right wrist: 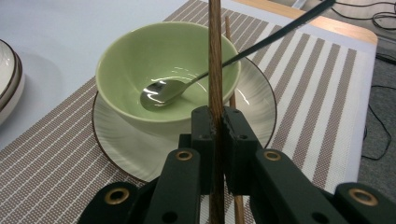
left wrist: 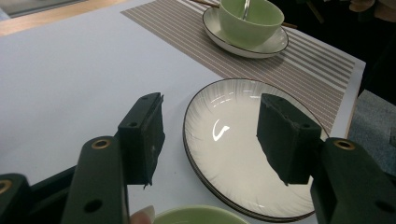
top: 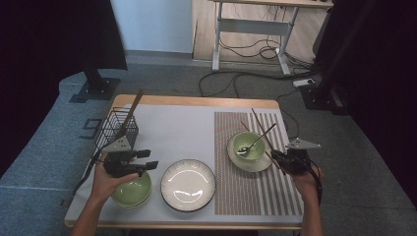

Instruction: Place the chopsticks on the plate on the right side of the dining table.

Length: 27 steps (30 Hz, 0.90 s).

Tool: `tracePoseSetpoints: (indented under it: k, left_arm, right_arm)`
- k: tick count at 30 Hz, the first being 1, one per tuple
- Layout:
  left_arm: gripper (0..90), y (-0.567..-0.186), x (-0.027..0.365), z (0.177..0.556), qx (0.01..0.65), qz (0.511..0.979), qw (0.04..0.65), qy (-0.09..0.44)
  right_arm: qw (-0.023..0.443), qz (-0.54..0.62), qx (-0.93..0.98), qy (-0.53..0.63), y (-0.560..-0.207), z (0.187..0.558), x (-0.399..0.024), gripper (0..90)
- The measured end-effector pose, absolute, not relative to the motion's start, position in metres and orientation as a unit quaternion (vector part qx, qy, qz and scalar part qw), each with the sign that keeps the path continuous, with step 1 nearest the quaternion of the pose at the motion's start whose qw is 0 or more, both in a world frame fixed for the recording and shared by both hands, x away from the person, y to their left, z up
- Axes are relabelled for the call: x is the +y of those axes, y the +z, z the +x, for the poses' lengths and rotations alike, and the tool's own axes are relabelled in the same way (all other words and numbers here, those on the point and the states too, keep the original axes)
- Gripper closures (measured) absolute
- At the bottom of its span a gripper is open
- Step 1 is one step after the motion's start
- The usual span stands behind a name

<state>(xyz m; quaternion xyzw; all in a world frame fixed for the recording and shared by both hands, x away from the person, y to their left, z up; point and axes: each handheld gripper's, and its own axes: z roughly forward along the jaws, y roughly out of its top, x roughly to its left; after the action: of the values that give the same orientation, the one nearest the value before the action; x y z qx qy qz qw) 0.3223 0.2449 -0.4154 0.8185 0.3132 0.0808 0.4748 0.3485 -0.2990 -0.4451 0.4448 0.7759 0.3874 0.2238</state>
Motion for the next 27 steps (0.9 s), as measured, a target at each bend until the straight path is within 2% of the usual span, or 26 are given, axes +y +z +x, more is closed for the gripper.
tracePoseSetpoints:
  k: [27]
  left_arm:
    - [41.7, -0.419, 0.240, 0.323, 0.306, 0.821, 0.477, 0.069]
  right_arm:
    - [0.233, 0.495, 0.749, 0.373, -0.456, 0.352, -0.326, 84.5]
